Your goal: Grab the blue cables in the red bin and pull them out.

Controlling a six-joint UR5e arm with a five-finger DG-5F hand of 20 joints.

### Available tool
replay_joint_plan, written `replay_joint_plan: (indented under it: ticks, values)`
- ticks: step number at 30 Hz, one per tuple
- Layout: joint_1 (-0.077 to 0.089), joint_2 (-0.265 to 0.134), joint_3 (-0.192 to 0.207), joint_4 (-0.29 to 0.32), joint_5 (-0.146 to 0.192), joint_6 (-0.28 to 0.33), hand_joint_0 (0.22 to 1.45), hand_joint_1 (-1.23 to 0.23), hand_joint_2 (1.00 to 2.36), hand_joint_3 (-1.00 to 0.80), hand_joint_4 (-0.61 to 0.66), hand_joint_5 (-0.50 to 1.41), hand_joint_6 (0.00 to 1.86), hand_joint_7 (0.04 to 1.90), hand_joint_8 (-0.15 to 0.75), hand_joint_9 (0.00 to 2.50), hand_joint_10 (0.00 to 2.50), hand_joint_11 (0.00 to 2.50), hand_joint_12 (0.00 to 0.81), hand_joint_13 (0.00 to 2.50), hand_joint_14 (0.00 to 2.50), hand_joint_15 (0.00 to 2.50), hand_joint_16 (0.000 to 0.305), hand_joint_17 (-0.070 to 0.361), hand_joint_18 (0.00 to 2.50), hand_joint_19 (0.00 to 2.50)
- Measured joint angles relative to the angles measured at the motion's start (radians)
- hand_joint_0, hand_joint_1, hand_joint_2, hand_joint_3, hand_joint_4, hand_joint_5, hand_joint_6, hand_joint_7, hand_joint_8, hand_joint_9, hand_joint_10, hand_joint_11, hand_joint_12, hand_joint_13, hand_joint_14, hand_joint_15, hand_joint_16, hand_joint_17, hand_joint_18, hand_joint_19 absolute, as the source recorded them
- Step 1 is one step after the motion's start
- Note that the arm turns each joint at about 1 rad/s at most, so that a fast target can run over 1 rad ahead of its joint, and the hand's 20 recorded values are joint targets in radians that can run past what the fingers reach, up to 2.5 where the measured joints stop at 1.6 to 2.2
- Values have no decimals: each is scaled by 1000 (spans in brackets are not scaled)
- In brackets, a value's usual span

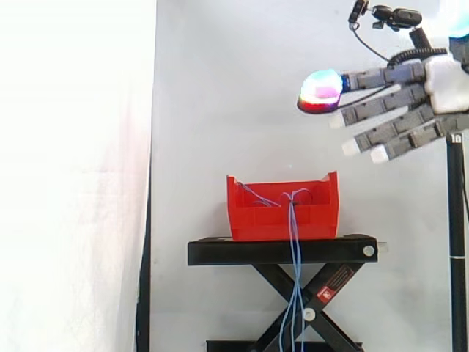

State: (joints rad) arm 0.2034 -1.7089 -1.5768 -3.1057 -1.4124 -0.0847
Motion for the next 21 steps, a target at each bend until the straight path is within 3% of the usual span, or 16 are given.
replay_joint_plan:
  ticks: [3, 7, 14, 18, 21]
  values:
    - [0, 0, -41, 70, 1, -8, 620, -846, 1000, -1000, 41, 81, 7, 167, 171, 6, 0, 0, 347, 89, 3, 113, 52, 117, 147, 311]
    - [0, 0, -58, 145, 1, -58, 621, -845, 1000, -1000, 41, 83, 7, 173, 171, 10, 0, 0, 347, 90, 4, 117, 52, 117, 150, 322]
    - [0, -9, -61, 160, 1, -226, 643, -842, 1000, -1000, 92, 138, 6, 183, 188, 61, 0, 0, 345, 87, 3, 108, 54, 122, 94, 270]
    - [-8, -57, -61, 155, -1, -324, 662, -857, 1000, -1000, 129, 213, 7, 189, 215, 186, 0, 0, 365, 181, 3, 101, 59, 132, 188, 274]
    - [-11, -90, -61, 161, -3, -350, 664, -859, 1000, -1000, 138, 245, 8, 200, 218, 218, 0, 0, 365, 203, 4, 106, 58, 132, 210, 288]
